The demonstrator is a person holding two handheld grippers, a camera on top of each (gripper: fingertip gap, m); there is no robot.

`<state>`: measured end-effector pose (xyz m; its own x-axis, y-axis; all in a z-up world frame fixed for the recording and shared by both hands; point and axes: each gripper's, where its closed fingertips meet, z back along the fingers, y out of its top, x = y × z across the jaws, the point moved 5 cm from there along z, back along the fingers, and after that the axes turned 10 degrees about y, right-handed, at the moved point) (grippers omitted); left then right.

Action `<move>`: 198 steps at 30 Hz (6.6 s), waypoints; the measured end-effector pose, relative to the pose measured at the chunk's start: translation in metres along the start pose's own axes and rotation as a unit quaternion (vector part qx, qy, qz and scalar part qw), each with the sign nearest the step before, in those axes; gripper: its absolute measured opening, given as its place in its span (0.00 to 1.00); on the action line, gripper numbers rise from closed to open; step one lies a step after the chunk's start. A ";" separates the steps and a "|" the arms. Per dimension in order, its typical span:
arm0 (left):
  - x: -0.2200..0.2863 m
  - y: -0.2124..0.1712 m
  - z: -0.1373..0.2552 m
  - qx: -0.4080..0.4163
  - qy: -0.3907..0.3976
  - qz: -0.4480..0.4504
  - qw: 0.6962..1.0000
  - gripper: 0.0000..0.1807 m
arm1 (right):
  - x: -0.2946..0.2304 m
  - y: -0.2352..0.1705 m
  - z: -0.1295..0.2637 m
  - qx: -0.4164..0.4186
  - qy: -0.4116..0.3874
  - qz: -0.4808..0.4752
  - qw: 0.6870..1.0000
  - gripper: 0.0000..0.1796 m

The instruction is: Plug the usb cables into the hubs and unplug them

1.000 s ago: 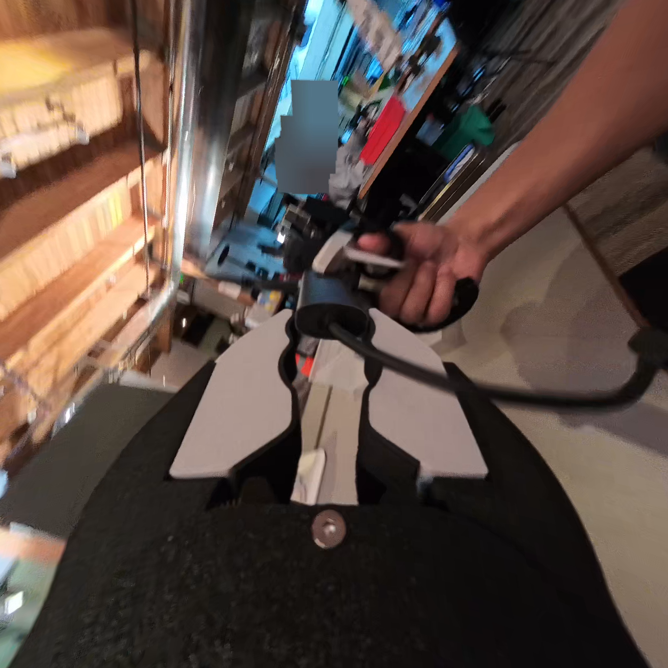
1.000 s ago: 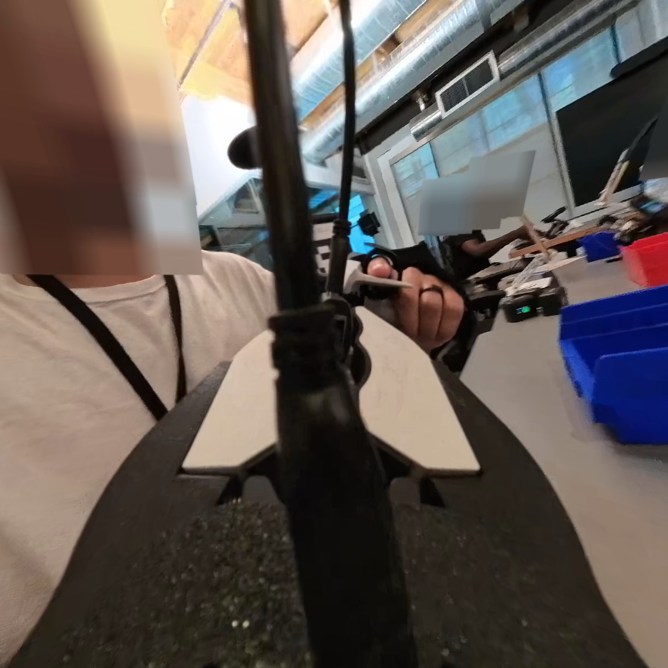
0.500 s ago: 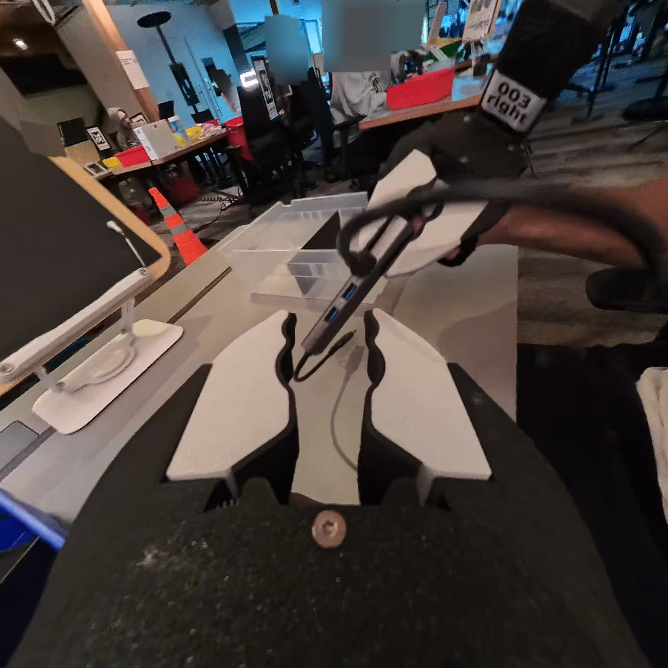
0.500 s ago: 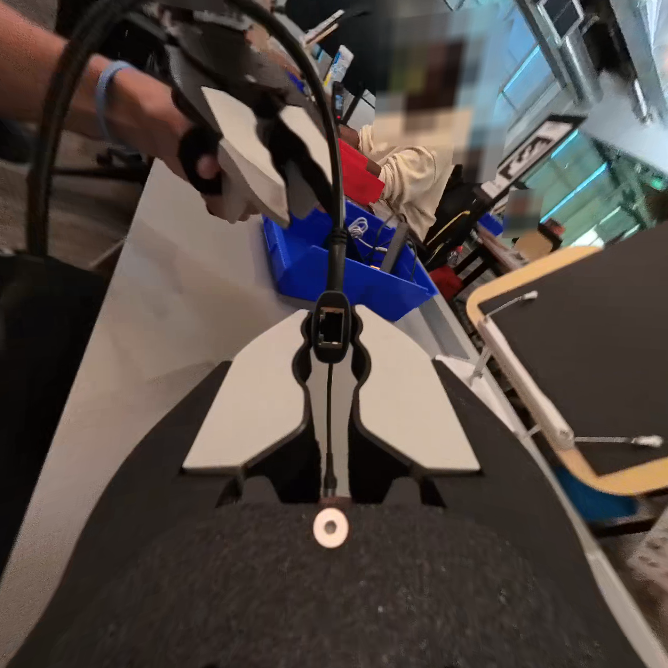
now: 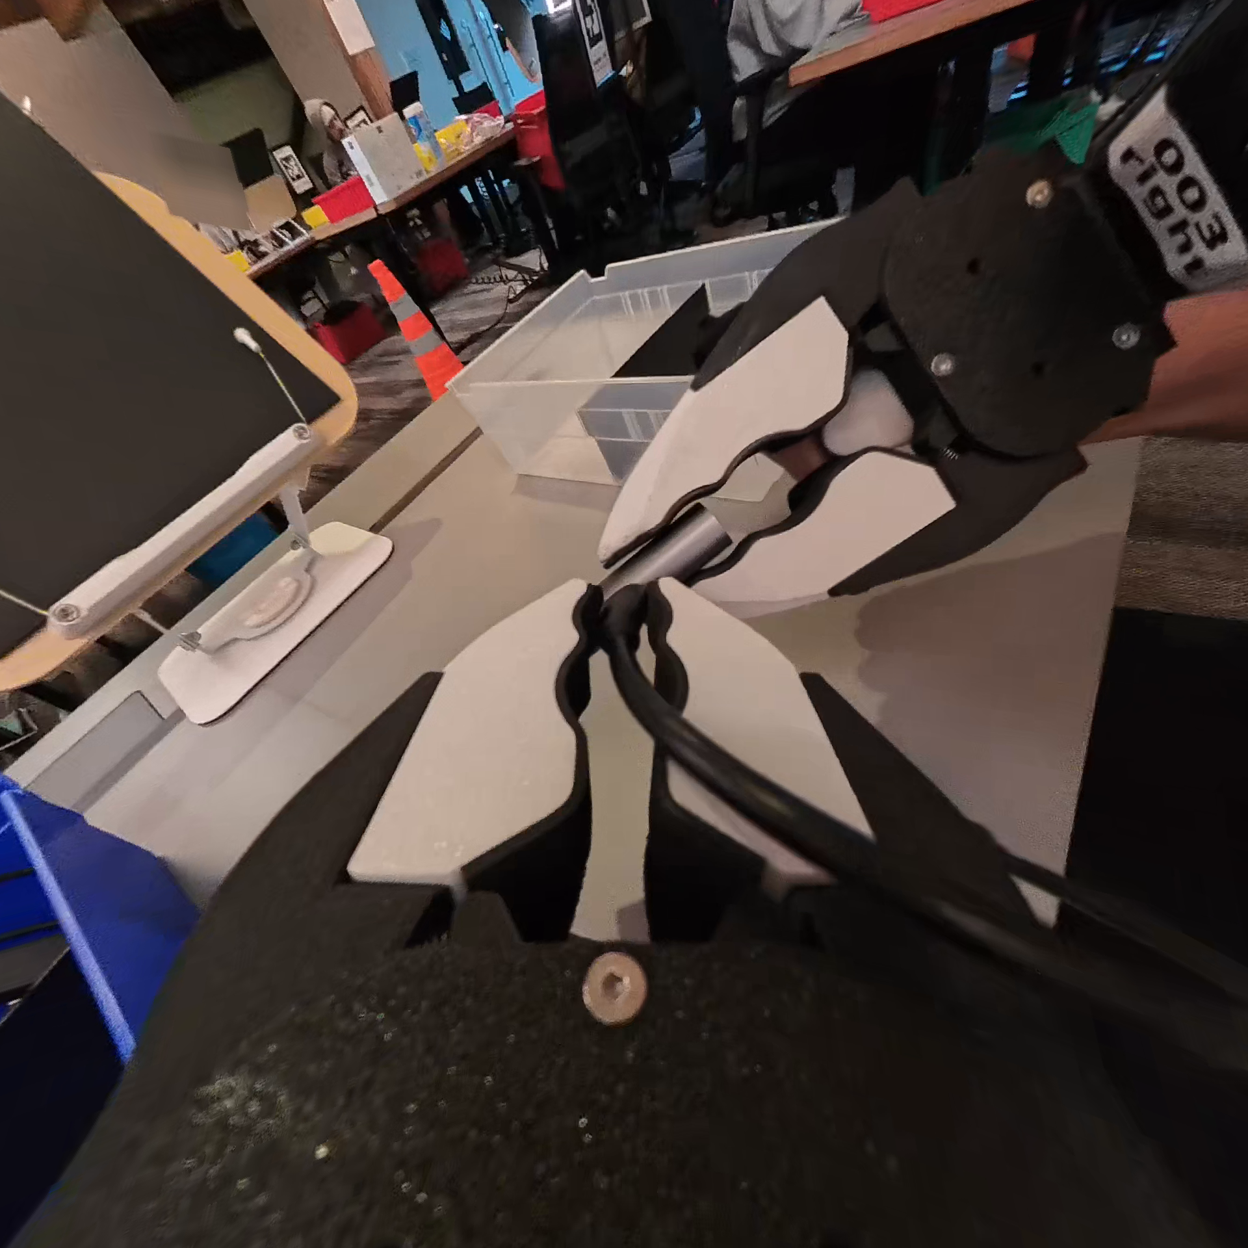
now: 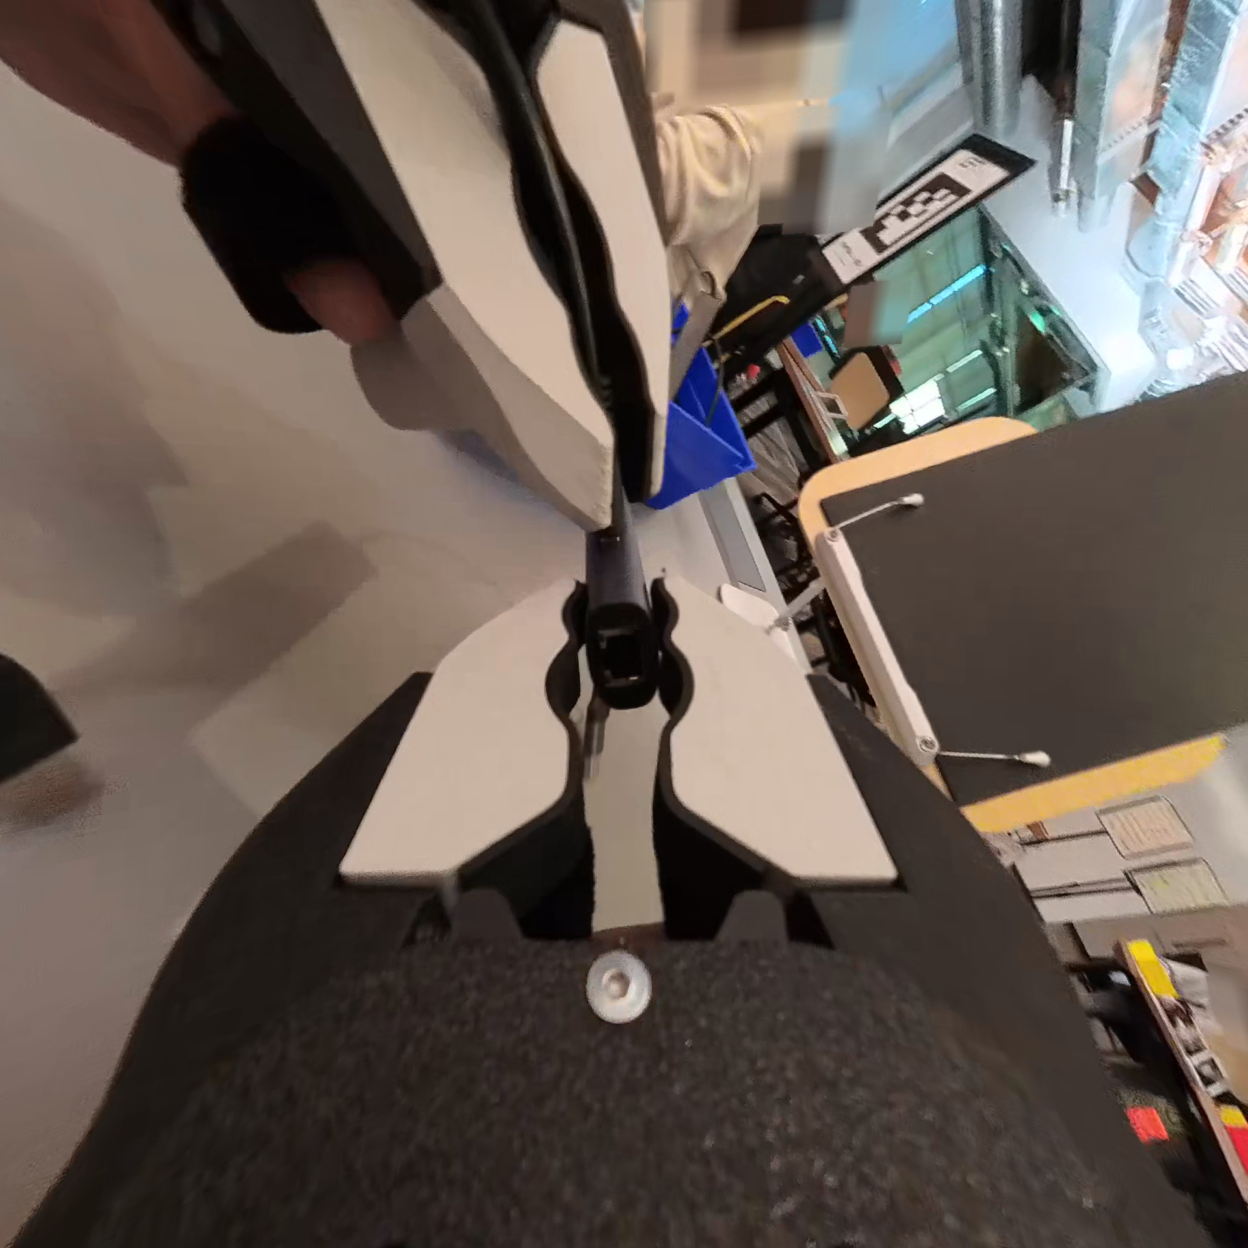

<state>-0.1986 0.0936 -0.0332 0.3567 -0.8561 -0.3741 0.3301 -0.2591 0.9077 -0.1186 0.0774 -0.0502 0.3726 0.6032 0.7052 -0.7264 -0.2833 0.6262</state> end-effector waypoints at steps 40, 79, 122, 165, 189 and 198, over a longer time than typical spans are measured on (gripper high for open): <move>0.010 -0.053 -0.003 -0.037 -0.060 0.168 0.983 0.08 | -0.032 -0.025 -0.025 -0.019 -0.027 0.128 0.991 0.12; -0.005 -0.040 0.011 0.011 -0.092 0.249 0.964 0.09 | -0.033 0.003 -0.027 -0.048 -0.105 0.149 0.982 0.09; -0.012 -0.033 0.031 0.063 -0.195 0.256 0.945 0.09 | -0.034 0.022 -0.014 0.033 -0.068 0.115 0.990 0.10; -0.063 -0.057 0.038 0.040 -0.010 0.224 0.974 0.09 | 0.067 0.012 0.064 0.198 -0.063 -0.212 0.955 0.09; -0.051 -0.056 0.035 0.033 -0.034 0.214 0.976 0.09 | 0.262 -0.275 0.103 0.054 -0.200 -0.668 0.715 0.09; -0.054 -0.060 0.036 0.029 -0.029 0.214 0.976 0.09 | 0.202 -0.333 0.077 -0.294 -0.122 -0.671 0.670 0.27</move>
<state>-0.2691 0.1393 -0.0603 0.3994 -0.9153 0.0512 0.1107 0.1036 0.9884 0.2433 0.2357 -0.0907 0.9488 -0.1392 -0.2835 0.2819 0.7782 0.5613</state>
